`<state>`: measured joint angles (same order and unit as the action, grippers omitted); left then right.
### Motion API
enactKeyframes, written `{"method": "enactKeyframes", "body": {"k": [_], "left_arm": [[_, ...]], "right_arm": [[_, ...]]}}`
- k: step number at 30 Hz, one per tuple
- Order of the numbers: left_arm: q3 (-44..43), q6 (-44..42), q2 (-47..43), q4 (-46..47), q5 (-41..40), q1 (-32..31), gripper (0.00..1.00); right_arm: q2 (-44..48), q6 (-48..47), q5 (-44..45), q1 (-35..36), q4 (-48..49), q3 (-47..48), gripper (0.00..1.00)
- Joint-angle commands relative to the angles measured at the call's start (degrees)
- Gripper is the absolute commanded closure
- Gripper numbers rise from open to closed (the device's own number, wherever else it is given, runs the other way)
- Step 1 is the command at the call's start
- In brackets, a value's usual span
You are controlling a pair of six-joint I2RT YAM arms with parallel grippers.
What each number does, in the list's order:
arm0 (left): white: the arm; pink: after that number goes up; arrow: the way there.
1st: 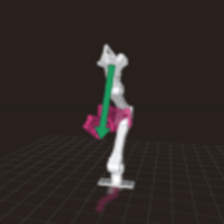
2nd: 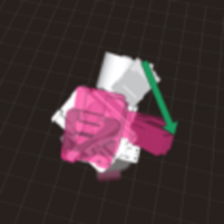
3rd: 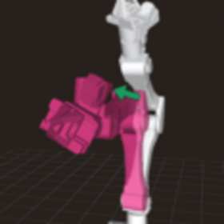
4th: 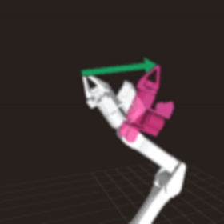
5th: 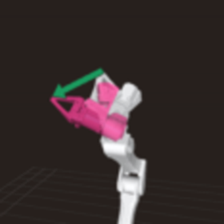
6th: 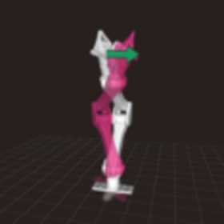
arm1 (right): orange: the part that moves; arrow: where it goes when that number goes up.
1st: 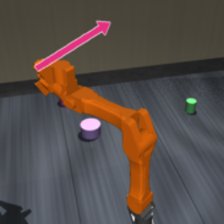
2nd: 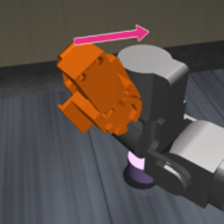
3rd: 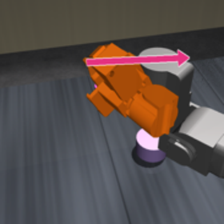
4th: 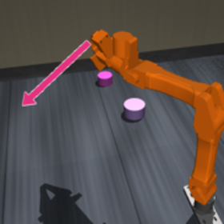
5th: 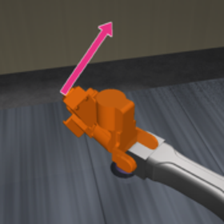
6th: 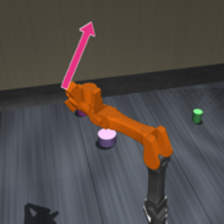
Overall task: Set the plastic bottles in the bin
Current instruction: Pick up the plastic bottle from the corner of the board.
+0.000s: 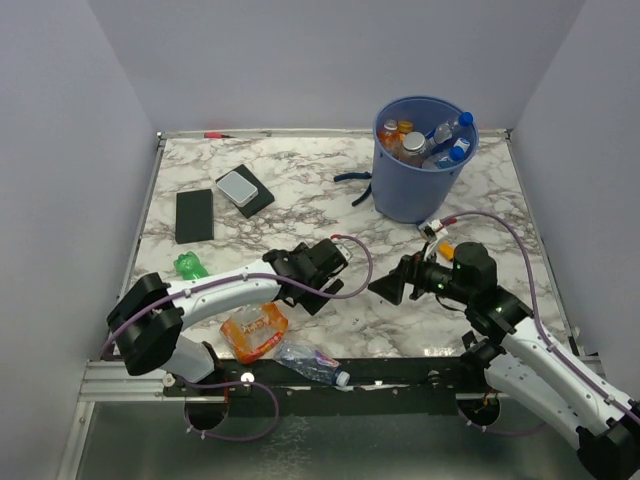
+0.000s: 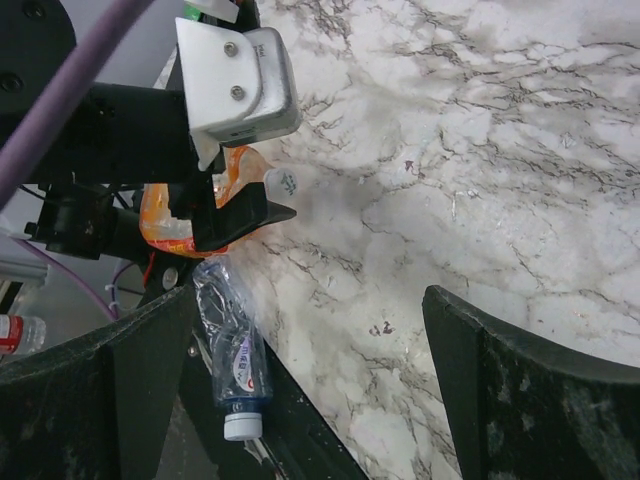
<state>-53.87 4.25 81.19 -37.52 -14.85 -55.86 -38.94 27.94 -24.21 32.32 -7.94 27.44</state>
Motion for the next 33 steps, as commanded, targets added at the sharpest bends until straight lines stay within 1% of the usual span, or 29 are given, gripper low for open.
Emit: {"method": "enactKeyframes", "body": {"k": [1, 5, 7, 9, 11, 13, 16, 17, 19, 22, 25, 29, 33], "left_arm": [[-2.8, 10.3, -0.1, -3.9, -11.3, -3.1, 0.08], [-4.5, 15.3, -7.4, -2.0, -11.2, -4.6, 0.02], [-5.7, 19.7, -10.1, -2.8, -12.1, -6.5, 0.01], [-5.0, 25.8, -13.2, -2.7, -15.0, -9.1, 0.01], [-3.0, 32.4, -16.7, -2.0, -20.9, -10.8, 0.01], [-0.1, 37.0, -20.9, -1.1, -27.1, -11.0, 0.01], [3.2, 41.0, -27.0, -0.2, -34.7, -11.0, 0.01], [4.3, 41.1, -29.1, 0.8, -37.0, -11.0, 0.01], [5.8, 40.9, -31.4, 2.8, -41.2, -10.8, 0.01], [6.8, 39.0, -33.3, 6.4, -47.8, -10.8, 0.01], [7.8, 34.8, -34.8, 11.5, -53.6, -10.7, 0.01], [10.6, 28.4, -37.8, 19.4, -58.1, -10.6, 0.01], [12.7, 28.0, -41.6, 20.6, -60.3, -10.6, 0.01]], "right_arm": [[2.2, -0.6, 1.3, 0.3, -2.8, -0.2, 0.02], [2.9, 0.4, 1.2, 0.4, -1.9, -2.5, 0.02], [2.7, 1.2, 0.3, 0.3, -0.4, -3.7, 0.02], [0.8, 1.4, -3.1, 0.4, 1.8, -4.7, 0.02], [-4.3, 0.5, -7.1, 1.0, 1.6, -3.8, 0.03], [-8.8, -0.6, -5.7, 5.2, 0.5, -1.9, 0.04], [-13.5, -1.5, 3.0, 17.1, -0.4, 1.0, 0.01], [-16.2, -1.7, 5.2, 20.9, -1.0, 2.7, 0.0], [-21.6, -1.6, 8.8, 26.1, -1.7, 5.2, 0.0], [-27.2, -1.4, 12.9, 31.3, -1.6, 8.1, 0.0], [-32.4, -1.6, 16.3, 36.7, -1.8, 11.7, 0.0], [-41.3, -1.5, 20.6, 42.0, -3.5, 16.3, 0.01], [-48.6, -0.7, 23.5, 45.4, -4.8, 19.8, 0.02]]}}
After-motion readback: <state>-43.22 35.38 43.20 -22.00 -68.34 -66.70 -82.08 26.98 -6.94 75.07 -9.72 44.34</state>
